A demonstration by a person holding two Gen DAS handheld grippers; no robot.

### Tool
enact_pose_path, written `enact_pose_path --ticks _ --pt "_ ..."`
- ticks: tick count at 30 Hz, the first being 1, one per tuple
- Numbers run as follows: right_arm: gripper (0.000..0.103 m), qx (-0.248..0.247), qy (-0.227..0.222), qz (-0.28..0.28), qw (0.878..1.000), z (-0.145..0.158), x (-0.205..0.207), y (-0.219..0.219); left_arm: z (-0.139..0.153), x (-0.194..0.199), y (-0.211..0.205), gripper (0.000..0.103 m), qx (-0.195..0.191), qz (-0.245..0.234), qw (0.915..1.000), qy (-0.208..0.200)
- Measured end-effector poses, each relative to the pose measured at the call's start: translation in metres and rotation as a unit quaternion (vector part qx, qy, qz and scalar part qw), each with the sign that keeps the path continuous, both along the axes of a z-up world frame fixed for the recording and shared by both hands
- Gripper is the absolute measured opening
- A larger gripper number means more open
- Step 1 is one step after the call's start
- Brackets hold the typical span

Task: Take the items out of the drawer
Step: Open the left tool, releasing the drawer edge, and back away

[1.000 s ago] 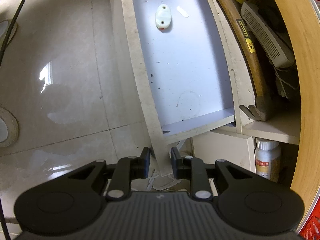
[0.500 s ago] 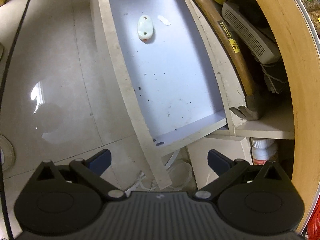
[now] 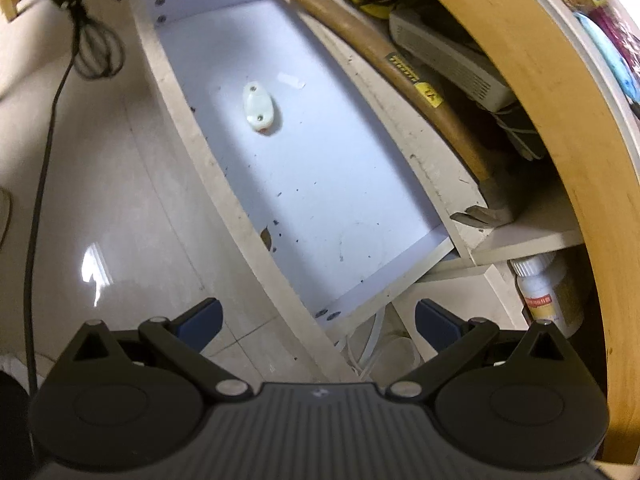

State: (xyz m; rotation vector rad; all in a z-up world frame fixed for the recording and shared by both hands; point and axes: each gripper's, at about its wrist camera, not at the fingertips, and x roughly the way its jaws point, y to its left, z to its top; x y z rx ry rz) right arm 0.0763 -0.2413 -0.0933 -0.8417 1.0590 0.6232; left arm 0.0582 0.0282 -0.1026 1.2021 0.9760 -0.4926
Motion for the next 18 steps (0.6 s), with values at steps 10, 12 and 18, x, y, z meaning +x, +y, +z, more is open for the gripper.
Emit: enact_pose_path --ticks 10,12,18 --pt "0.103 0.038 -0.002 -0.055 0.998 0.010 -0.003 -0.003 0.008 0.002 -0.005 0.078 -0.042 0.052 0.9977 -0.010" --pt "0.103 0.040 -0.006 -0.071 0.997 0.010 -0.002 -0.004 0.009 0.003 -0.005 0.078 -0.043 0.065 0.9968 -0.015" --pt "0.103 0.049 -0.025 -0.135 0.989 0.014 0.004 -0.011 0.016 0.006 -0.004 0.078 -0.053 0.113 0.9913 -0.039"
